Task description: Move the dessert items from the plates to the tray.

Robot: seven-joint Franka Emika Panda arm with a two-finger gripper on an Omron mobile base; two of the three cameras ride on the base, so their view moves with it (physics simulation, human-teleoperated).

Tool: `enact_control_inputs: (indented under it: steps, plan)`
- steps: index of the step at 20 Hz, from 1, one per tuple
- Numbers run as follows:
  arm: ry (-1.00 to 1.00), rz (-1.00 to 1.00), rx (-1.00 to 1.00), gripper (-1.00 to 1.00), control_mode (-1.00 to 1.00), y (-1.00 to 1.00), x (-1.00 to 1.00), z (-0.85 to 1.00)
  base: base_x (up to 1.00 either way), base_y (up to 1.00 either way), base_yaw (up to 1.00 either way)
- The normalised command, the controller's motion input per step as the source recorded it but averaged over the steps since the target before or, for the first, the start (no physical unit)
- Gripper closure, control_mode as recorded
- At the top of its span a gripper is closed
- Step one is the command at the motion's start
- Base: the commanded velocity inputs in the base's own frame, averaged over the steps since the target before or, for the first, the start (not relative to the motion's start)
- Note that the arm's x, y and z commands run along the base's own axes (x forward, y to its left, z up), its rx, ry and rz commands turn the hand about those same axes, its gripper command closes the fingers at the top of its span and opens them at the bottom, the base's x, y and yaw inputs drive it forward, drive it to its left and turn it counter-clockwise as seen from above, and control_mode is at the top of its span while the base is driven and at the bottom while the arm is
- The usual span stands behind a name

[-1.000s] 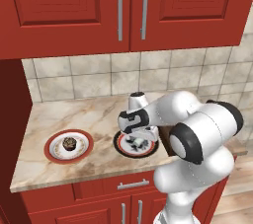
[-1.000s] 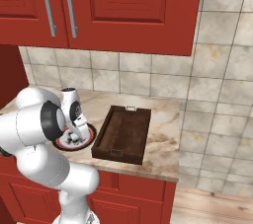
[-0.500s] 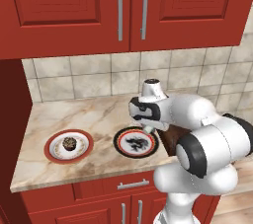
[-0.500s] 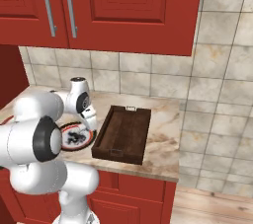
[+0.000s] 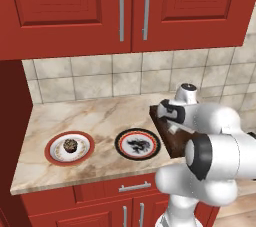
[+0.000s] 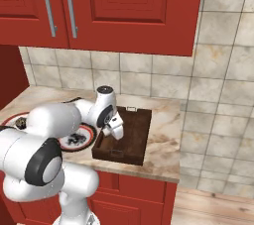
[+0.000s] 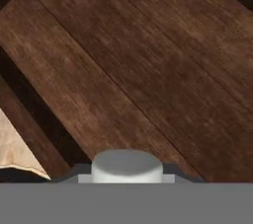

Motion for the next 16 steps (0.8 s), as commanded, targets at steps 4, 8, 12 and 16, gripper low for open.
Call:
enact_control_inputs:
  steps: [4,8,12,16]
  plan:
    - [-0.06,0.0,0.07,1.0,-1.0,-0.86,0.67,0.0,0.0,0.0,0.0]
    - [0.0,0.0,0.0,-1.0,-1.0,-0.34,0.53,-0.14,0.0,0.0,0.0]
    - [0.0,0.0,0.0,-1.0,-1.0,0.0,0.06,-0.01,0.0,0.0,0.0]
    - [0.0,0.0,0.0,-1.0,-1.0,0.0,0.0,0.22,0.0,0.0,0.0]
